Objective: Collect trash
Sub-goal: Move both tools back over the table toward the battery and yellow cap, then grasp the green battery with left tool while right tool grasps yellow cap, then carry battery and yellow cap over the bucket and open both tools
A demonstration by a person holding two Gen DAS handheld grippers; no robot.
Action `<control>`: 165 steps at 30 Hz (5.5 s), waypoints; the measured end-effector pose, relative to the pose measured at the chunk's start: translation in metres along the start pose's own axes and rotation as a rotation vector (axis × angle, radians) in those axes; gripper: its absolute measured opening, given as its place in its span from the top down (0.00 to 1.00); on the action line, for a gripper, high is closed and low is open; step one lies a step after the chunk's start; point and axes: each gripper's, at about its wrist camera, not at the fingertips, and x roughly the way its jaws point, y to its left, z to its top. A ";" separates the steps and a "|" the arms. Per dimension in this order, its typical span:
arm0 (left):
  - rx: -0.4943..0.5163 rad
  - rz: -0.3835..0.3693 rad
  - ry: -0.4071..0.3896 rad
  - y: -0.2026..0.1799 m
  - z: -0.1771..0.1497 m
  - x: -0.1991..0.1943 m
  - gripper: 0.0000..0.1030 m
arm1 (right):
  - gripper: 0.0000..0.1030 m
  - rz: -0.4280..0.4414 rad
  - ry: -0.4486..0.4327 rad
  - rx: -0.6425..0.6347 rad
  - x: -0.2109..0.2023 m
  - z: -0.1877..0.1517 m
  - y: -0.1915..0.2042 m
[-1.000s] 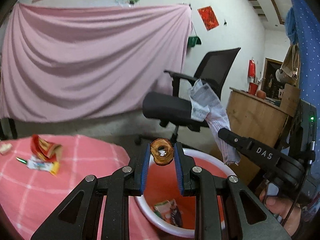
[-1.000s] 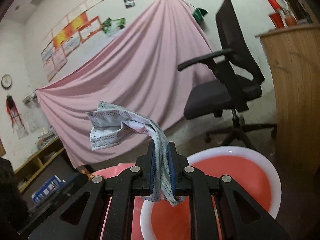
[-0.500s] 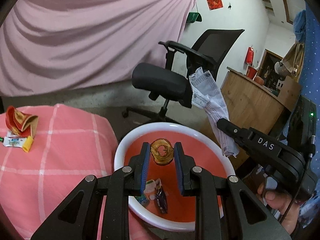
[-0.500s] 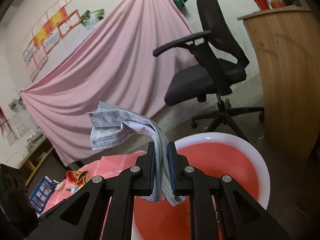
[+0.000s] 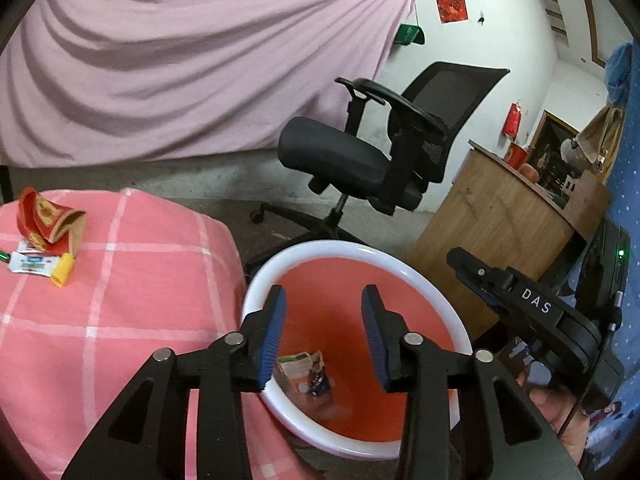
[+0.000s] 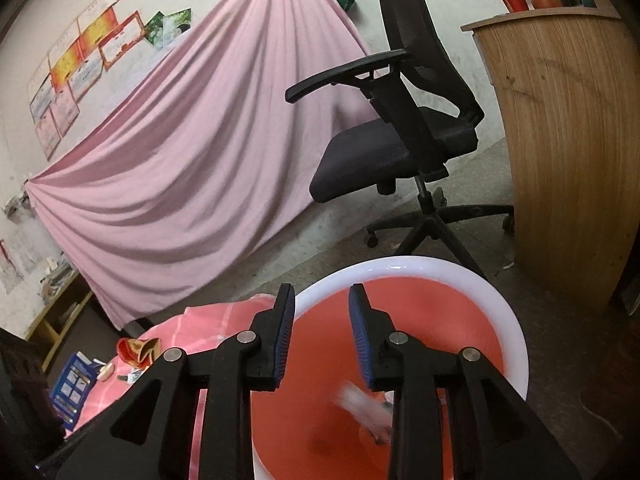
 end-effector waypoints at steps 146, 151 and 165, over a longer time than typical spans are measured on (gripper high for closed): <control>0.106 0.438 -0.369 0.215 -0.038 -0.138 0.64 | 0.87 0.417 -0.025 -0.610 0.063 -0.097 0.258; 0.128 0.456 -0.474 0.199 -0.050 -0.157 0.64 | 0.87 0.445 -0.156 -0.603 0.039 -0.095 0.255; 0.269 0.402 -0.608 0.117 -0.040 -0.163 0.64 | 0.87 0.448 -0.383 -0.547 -0.023 -0.060 0.213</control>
